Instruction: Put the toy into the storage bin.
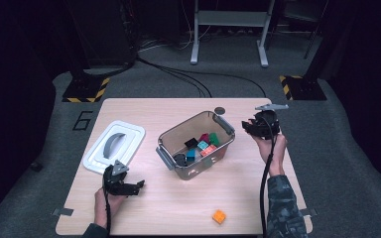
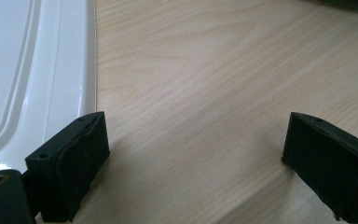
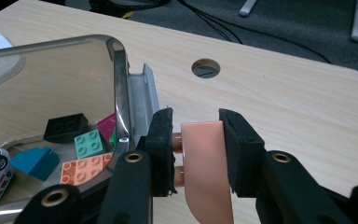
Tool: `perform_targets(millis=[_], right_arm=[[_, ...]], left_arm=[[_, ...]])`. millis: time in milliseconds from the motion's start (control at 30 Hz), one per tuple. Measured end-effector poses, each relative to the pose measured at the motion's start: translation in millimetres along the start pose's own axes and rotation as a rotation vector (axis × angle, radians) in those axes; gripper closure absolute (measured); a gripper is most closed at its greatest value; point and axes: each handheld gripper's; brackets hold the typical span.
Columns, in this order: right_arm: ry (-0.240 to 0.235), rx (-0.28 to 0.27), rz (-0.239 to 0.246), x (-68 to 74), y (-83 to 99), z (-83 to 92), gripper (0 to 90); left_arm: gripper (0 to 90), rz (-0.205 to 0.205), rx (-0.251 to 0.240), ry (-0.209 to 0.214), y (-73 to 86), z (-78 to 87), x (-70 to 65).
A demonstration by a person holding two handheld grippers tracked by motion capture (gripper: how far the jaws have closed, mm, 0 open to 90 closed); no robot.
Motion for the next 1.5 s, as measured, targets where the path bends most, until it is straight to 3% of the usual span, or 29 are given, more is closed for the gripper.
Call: perform_targets(millis=[833,1500], right_arm=[[-0.012,-0.049,0.070,20.8,-37.7,0.4,66.2],[-0.143,-0.055,0.093,54.3,-46.4,-16.3,66.3]], left_arm=[[6.8,0.000,-0.001,0.000,0.0,0.0,0.0],[6.8,-0.008,0.006,0.000,-0.2,0.4,0.6]])
Point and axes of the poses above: each handheld gripper's, and its own axes: z roughly backward along the jaws, y roughly out of its underside, x roughly to its left, and after that the axes turned 9 degrees about z, right-handed
